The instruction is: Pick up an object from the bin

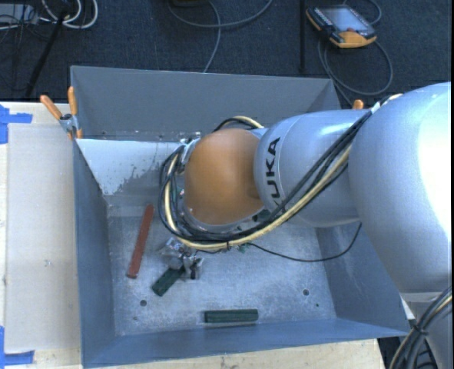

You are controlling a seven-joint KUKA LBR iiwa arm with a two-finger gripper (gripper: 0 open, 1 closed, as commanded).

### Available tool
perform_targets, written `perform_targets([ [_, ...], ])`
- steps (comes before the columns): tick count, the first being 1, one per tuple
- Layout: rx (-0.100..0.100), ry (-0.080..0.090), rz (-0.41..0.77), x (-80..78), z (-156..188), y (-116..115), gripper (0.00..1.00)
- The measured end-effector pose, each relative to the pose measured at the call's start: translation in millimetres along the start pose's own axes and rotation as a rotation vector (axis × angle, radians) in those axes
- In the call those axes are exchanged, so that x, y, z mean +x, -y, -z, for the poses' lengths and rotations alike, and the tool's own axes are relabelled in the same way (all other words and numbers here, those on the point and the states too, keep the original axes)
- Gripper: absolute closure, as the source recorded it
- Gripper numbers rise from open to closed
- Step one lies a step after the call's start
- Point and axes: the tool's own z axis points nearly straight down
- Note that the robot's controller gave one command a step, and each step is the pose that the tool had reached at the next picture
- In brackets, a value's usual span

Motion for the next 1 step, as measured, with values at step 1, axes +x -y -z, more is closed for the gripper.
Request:
perform_targets([
  [1, 0.006, 0.007, 0.127, -17.6, 151.8, 0.9, 1.00],
])
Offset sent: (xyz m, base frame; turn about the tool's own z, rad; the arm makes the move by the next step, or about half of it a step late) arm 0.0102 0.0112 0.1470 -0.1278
